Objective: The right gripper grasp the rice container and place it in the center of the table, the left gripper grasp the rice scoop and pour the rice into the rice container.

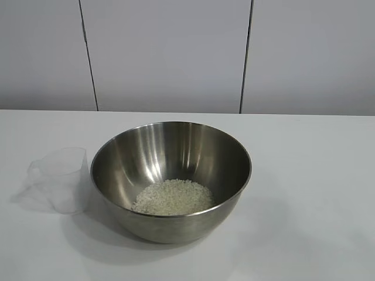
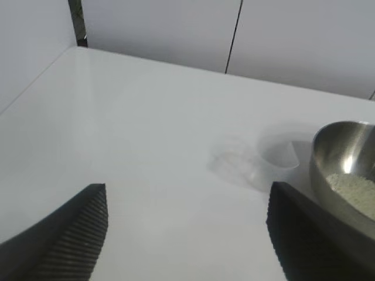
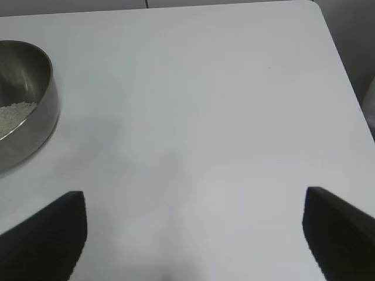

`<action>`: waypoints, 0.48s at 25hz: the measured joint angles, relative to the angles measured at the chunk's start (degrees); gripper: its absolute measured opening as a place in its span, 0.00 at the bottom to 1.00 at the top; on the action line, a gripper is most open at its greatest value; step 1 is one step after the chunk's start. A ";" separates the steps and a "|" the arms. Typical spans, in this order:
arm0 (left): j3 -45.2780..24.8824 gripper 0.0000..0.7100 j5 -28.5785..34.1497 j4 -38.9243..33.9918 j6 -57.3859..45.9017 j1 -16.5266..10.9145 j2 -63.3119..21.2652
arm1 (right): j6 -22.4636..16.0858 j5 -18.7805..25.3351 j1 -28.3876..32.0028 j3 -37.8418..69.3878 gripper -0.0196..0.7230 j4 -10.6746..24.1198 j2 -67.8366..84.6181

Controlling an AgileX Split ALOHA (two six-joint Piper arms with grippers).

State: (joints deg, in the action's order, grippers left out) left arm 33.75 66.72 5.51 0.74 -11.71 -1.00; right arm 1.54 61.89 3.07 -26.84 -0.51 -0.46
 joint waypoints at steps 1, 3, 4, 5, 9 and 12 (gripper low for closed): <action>-1.49 0.77 0.13 -0.76 -0.05 0.00 0.00 | 0.00 -0.05 0.00 0.00 0.96 0.00 0.00; -4.11 0.77 0.18 -1.50 -0.74 0.00 0.00 | 0.00 -0.05 0.00 0.00 0.96 0.00 0.00; -4.90 0.77 0.18 -1.56 -0.74 0.00 0.05 | 0.00 -0.05 0.00 0.00 0.96 -0.05 0.00; -5.23 0.77 -0.04 -1.62 -0.74 0.00 0.05 | 0.00 -0.05 0.00 0.00 0.96 -0.05 0.00; -5.23 0.77 -0.67 -2.72 -1.12 0.00 0.05 | 0.00 -0.05 0.00 0.00 0.96 -0.10 0.00; -5.81 0.77 -1.56 -2.83 -1.19 0.00 0.05 | 0.00 -0.05 0.00 0.00 0.96 -0.10 0.00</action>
State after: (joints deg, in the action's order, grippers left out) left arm 27.94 65.16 2.68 -0.45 -11.71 -0.95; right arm 1.54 61.84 3.07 -26.84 -0.60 -0.46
